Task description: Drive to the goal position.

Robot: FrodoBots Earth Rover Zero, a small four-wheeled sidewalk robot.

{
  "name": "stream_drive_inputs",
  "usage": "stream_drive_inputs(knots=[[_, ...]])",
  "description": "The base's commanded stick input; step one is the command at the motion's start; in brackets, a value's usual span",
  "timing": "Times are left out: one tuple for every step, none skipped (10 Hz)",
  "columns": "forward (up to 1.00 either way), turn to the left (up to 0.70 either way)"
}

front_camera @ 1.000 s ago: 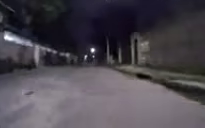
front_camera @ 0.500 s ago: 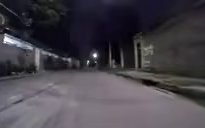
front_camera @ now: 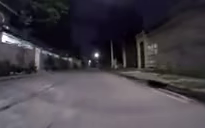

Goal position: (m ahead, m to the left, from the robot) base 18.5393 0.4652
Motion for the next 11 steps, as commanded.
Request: stream_drive_inputs(knots=[[0.70,-0.35],[0.70,-0.35],[0.70,-0.35],[0.70,-0.35],[0.70,-0.35],[0.70,-0.30],[0.70,-0.09],[0.70,0.00],[0.70,0.00],[0.70,0.00],[0.70,0.00]])
